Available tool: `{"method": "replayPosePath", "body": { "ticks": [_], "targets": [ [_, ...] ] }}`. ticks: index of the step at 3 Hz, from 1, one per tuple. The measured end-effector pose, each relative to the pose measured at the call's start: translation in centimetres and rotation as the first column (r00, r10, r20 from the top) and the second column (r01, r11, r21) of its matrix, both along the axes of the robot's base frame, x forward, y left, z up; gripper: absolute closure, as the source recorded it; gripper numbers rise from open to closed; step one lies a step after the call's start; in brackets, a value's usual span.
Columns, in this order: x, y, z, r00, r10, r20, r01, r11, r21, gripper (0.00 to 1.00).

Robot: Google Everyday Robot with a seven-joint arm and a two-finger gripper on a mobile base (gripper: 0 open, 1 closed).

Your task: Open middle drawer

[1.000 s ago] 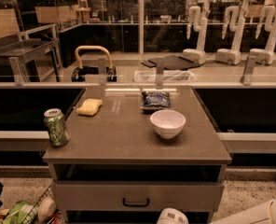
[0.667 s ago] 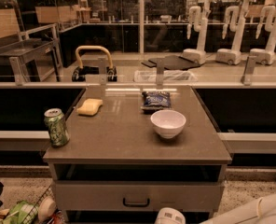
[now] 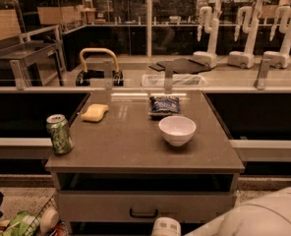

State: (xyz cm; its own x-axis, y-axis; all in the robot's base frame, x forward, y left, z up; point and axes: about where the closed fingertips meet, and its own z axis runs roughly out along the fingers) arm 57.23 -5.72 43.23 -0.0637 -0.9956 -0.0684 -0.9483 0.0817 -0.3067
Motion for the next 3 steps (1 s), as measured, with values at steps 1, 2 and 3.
{"method": "replayPosePath", "body": {
  "ticks": [1,2,3],
  "targets": [
    [1.8,0.4,-1.9,0.9999,-0.015,0.005,0.015,0.998,-0.057,0.02],
    [2.8,0.4,-3.0,0.9994,-0.034,-0.001,0.033,0.996,-0.084,0.24],
    [3.1,0.1,-3.6,0.9986,-0.05,-0.016,0.048,0.993,-0.104,0.48]
  ]
}}
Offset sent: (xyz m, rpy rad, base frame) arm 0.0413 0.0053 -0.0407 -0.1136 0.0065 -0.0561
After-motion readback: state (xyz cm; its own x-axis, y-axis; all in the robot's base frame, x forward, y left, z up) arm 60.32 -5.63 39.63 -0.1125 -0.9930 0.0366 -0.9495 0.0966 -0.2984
